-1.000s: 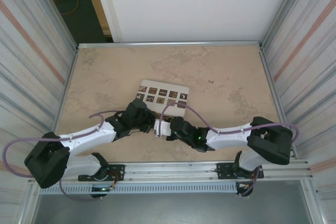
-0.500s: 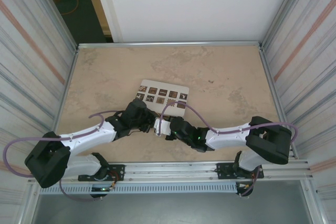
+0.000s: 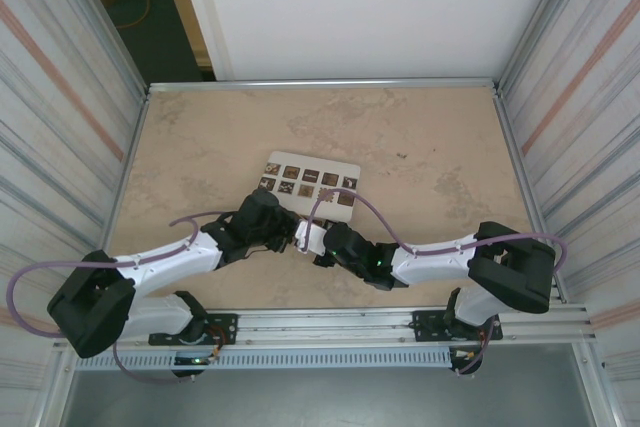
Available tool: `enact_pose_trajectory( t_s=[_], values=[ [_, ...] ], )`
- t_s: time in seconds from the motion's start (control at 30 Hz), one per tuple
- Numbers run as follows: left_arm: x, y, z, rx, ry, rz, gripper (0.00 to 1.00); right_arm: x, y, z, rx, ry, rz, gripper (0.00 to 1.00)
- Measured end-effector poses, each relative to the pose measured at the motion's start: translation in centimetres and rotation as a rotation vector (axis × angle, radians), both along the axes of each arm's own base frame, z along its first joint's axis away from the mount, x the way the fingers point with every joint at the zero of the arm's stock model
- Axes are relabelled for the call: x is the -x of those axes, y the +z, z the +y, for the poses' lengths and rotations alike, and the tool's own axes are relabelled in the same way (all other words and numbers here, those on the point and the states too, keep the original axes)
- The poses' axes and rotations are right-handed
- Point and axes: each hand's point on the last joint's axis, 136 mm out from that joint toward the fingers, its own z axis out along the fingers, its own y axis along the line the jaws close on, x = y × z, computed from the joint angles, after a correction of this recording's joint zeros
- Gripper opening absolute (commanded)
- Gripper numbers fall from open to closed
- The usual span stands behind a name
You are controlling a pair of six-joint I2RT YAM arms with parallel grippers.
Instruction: Unlock the padlock with the key
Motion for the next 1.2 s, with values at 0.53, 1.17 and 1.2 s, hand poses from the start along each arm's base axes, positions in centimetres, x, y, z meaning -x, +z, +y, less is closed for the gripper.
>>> enact_pose_trajectory(
  t_s=[0.53,1.17,1.2],
  values=[
    [-1.2,0.5,0.0,0.029,0.046,-0.027,0.00,-1.3,0.3,0.0,-0.373,-0.175,0.413,0.00],
    [-1.6,-0.4,-2.9,0.023,0.026,-0.025,0.00,-1.9,-1.0,-3.2,-0.488,-0.233,0.626,0.00],
    [-1.6,-0.5,-3.2,0.023,0.023,-0.023,0.00,-1.9,-1.1,-3.5,-0.490,-0.234,0.630,0.00]
  ],
)
